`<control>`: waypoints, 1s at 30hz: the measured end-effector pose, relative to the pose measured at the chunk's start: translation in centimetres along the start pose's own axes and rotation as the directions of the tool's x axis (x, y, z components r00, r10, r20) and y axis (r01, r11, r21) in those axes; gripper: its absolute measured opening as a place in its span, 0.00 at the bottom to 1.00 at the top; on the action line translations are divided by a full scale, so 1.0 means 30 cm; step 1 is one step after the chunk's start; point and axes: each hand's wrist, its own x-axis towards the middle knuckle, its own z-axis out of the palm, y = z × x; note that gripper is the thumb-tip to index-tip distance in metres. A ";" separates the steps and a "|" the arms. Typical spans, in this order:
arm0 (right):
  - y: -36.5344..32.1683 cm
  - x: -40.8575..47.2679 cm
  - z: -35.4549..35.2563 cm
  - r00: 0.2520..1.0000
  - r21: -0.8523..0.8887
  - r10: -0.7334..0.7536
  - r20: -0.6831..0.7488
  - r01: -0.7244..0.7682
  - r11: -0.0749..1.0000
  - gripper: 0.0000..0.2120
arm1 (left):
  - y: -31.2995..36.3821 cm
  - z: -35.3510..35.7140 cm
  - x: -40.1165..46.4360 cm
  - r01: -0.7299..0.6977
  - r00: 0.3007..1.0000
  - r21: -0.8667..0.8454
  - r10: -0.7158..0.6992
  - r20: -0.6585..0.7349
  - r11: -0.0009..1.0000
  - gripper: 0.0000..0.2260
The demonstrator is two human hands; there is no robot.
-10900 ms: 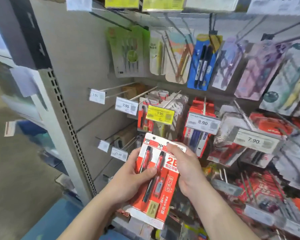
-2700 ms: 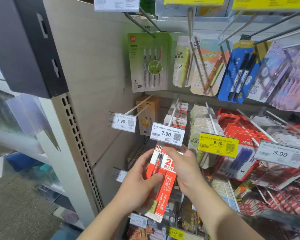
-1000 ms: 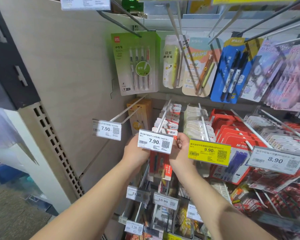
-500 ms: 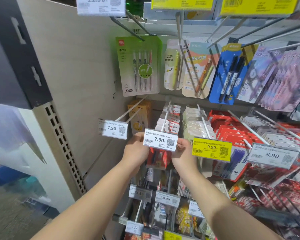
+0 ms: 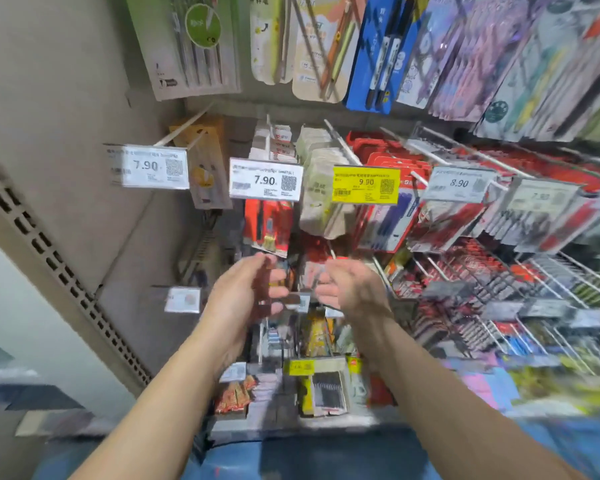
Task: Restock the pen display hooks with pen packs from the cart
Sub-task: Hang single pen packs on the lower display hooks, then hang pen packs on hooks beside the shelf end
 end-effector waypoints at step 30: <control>0.450 -1.204 -1.824 0.480 0.348 0.209 -0.852 0.221 0.911 0.09 | -0.917 1.493 -0.904 0.148 0.571 0.521 -0.502 0.649 0.841 0.10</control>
